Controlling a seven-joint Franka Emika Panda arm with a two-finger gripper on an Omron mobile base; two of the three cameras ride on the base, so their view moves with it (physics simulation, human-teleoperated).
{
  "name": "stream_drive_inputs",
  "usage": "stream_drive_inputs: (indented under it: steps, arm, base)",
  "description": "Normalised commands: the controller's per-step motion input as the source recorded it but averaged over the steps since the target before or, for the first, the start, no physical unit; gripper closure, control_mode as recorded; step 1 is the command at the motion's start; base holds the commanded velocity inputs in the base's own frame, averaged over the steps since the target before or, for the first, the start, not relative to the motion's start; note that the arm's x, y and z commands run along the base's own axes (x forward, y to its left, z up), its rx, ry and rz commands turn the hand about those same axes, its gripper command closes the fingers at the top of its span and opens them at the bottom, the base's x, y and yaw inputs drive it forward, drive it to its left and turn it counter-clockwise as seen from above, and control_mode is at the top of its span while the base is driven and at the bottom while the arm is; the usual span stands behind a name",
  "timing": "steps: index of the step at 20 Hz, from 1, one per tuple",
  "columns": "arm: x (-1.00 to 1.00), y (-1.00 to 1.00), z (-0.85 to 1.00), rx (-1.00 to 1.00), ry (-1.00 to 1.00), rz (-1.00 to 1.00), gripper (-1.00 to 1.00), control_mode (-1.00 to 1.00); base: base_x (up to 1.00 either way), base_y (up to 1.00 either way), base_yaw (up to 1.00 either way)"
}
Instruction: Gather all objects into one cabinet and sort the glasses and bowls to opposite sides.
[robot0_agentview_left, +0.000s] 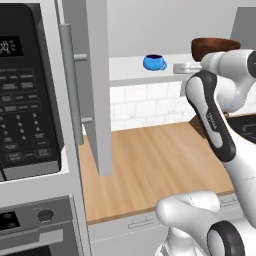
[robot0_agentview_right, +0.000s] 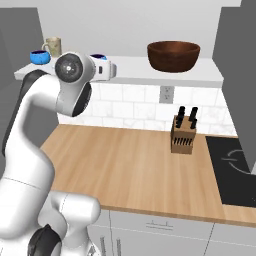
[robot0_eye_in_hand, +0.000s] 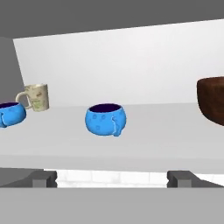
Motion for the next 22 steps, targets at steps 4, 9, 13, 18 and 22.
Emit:
stream_drive_inputs:
  steps: [4,9,13,18,22]
  arm:
    - [0.12,0.0,0.0,0.0,0.0,0.0,-1.0,-1.0]
    - [0.2,0.0,0.0,0.0,0.0,0.0,-1.0,-1.0]
    - [0.22,0.0,0.0,0.0,0.0,0.0,-1.0,-1.0]
    - [0.17,0.0,0.0,0.0,0.0,0.0,-1.0,-1.0]
    - [0.11,0.0,0.0,0.0,0.0,0.0,-1.0,-1.0]
  base:
    - [0.0,0.0,0.0]
    - [0.0,0.0,0.0]
    - [0.0,0.0,0.0]
    - [0.0,0.0,0.0]
    - [0.0,0.0,0.0]
